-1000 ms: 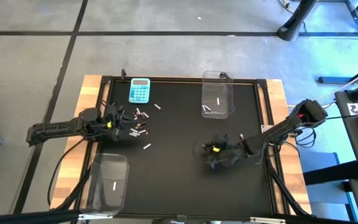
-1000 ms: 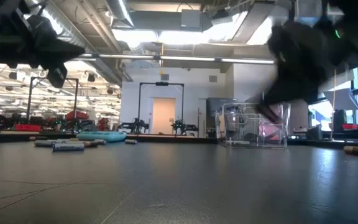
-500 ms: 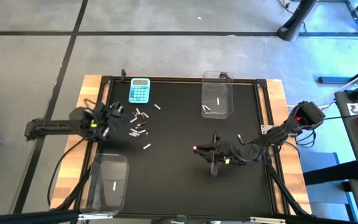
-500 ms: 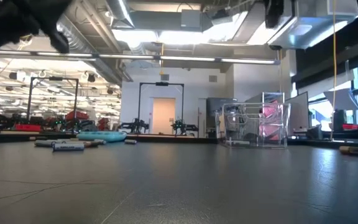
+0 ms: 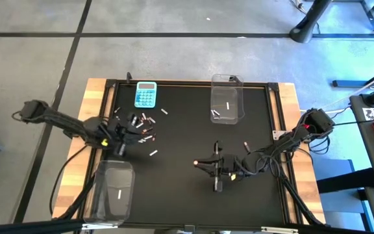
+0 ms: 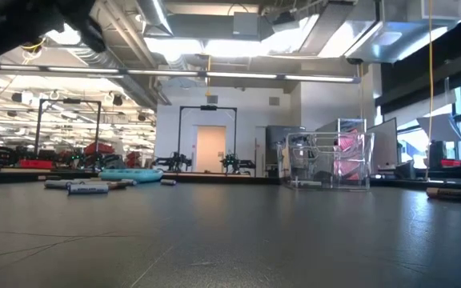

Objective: Sort batteries
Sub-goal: Put the black battery into the bottom transparent bin

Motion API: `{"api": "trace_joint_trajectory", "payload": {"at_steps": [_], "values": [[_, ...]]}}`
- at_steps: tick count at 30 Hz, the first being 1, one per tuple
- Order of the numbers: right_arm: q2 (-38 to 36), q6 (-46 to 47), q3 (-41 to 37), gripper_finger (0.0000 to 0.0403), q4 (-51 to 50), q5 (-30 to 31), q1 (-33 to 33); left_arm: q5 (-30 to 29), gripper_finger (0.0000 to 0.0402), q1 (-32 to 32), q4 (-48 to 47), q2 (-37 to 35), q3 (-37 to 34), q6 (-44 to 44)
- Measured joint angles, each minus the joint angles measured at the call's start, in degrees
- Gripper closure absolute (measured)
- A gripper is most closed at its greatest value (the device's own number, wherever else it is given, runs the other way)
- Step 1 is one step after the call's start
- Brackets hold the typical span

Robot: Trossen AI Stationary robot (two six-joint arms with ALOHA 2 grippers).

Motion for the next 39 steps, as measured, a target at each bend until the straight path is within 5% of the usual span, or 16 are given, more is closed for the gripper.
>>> {"api": "trace_joint_trajectory", "payload": {"at_steps": [9,19,24,32,39], "values": [[0.0,0.3,0.2,0.0367,-1.4,0.7,0.0,0.0,0.0387,-0.4,-3.5,19.0,13.6,2.2],[0.0,1.0,0.2,0.0367,-1.8,0.7,-2.8,4.7,0.0225,-4.5,-0.2,38.3,25.1,0.7],[0.0,1.1,0.2,0.0367,-2.0,0.5,-3.1,4.5,0.0178,-5.3,1.1,45.6,31.6,1.9],[-0.1,1.9,0.2,0.0367,-2.6,0.4,-3.0,0.8,0.0181,-5.3,0.9,51.4,37.5,2.7],[-0.1,2.0,0.2,0.0366,-2.9,0.4,-3.0,0.7,0.0227,-5.2,0.6,52.2,39.0,2.6]]}}
